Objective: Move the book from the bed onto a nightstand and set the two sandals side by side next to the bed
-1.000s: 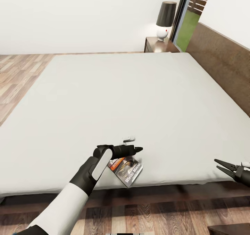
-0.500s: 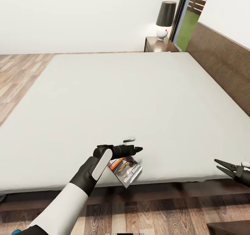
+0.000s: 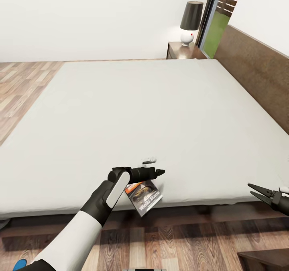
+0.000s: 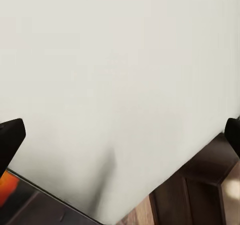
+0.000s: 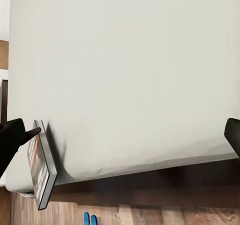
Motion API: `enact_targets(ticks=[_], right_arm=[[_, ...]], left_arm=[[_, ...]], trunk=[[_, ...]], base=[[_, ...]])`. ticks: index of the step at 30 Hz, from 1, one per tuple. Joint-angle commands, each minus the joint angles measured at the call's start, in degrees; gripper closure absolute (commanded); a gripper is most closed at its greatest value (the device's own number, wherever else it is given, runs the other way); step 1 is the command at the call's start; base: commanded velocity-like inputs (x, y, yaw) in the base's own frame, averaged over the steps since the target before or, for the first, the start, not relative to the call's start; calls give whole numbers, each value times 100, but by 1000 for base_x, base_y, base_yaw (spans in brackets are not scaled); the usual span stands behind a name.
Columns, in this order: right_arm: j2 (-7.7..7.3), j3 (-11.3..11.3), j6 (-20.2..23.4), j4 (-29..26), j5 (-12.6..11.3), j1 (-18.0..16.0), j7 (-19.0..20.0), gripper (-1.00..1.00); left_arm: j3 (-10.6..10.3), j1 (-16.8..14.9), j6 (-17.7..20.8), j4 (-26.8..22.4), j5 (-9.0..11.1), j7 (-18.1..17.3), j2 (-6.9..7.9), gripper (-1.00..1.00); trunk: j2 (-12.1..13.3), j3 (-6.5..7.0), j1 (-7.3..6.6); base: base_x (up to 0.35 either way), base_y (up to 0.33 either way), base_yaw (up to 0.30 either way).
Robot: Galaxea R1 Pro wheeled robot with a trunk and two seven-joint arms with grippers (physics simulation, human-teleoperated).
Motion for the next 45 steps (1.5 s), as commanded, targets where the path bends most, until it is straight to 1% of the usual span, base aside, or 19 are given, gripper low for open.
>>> enact_targets(ticks=[1,19,21,36,40,45], right_arm=[[-1,-1,38,3,-21,-1,5,-100],[-1,-1,38,2,-21,-1,5,-100],[-1,-1,38,4,-20,1,5,-100],[-1,-1,38,2,-21,0,5,-100],[-1,-1,38,2,-20,-1,5,-100],[-1,-1,38,2,-20,-1,5,-100]], left_arm=[[5,-2,22,-2,-19,-22,-1,-100],[5,-3,22,-2,-19,-22,-1,-100],[5,-2,22,-2,-19,-22,-1,-100],[5,-4,22,-2,-20,-22,-1,-100],[5,-2,25,-2,-19,-22,-1,-100],[5,-3,23,-2,-19,-22,-1,-100]], trunk=[[-2,-3,-1],[-2,-3,-1],[79,33,-45],[79,33,-45],[239,104,-133],[239,104,-133]], base=[[-13,0,0],[-1,0,0],[0,0,0],[0,0,0],[0,0,0],[0,0,0]])
